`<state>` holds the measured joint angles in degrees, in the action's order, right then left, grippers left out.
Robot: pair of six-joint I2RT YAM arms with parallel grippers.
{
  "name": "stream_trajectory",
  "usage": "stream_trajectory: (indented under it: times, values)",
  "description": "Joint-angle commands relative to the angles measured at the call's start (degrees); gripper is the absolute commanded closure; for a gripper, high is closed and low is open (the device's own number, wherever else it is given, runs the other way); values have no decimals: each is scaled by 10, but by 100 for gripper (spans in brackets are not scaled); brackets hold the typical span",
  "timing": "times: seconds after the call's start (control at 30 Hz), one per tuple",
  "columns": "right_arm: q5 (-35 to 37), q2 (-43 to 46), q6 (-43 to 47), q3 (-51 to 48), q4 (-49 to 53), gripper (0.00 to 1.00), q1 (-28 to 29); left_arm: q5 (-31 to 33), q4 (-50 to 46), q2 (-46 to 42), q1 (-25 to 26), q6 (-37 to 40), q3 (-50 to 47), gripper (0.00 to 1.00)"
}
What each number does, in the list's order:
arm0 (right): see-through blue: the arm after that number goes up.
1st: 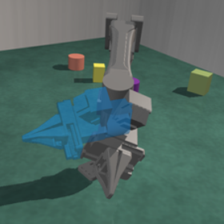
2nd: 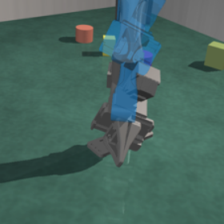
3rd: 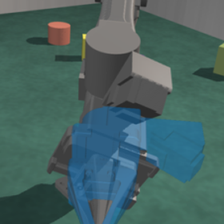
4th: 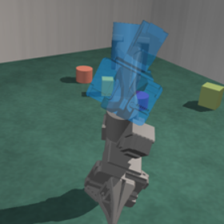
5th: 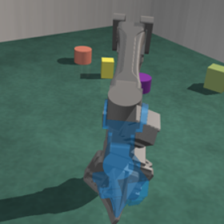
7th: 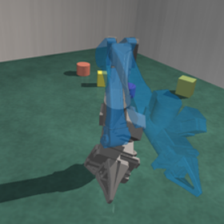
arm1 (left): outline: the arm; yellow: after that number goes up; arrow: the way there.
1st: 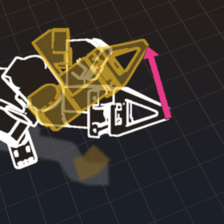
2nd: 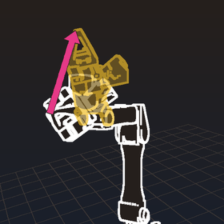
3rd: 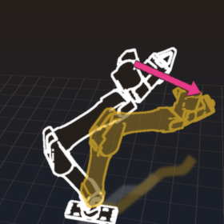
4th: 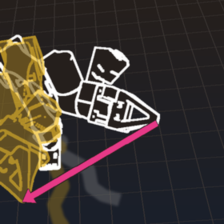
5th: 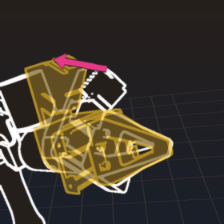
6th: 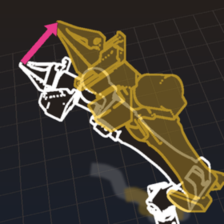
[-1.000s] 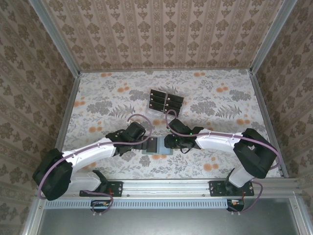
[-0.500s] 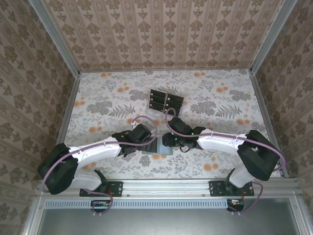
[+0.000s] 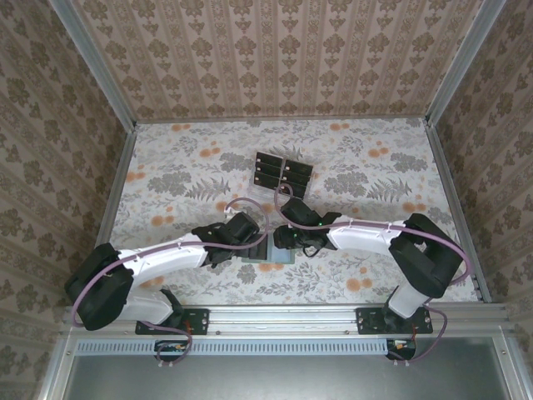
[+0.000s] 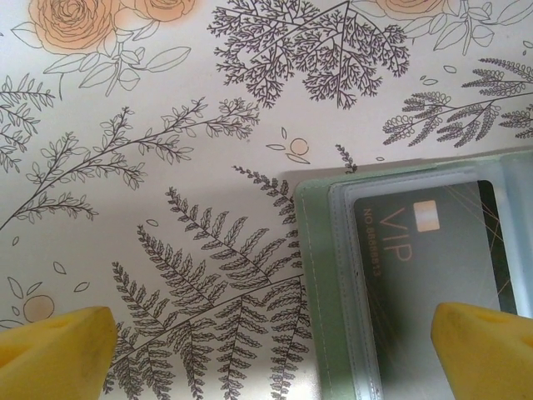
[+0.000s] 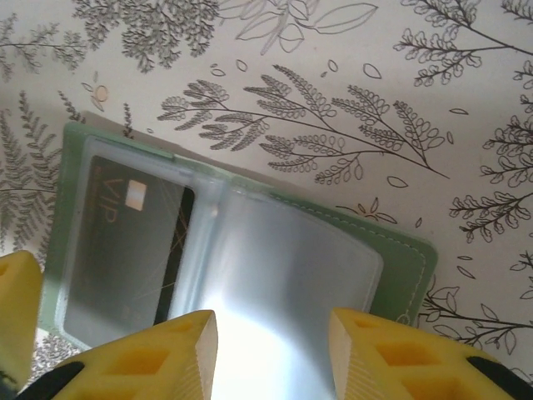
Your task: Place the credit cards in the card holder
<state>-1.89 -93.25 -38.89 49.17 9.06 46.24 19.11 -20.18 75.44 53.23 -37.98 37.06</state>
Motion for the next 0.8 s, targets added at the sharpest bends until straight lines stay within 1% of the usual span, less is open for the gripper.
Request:
stream_trajectory:
  times: [0.0, 0.27, 0.6, 0.77]
  values:
    - [2, -16, 11, 10, 12, 60, -4, 10, -4, 7, 3, -13, 13, 0]
    - [-19, -46, 2, 9, 2, 58, -4, 5, 5, 7, 5, -11, 7, 0]
    - [-106, -59, -68, -26, -93, 57, -15, -1, 34, 1, 22, -8, -6, 0]
    - [-116, -61, -88, -29, -108, 57, -16, 0, 53, -7, 35, -9, -19, 0]
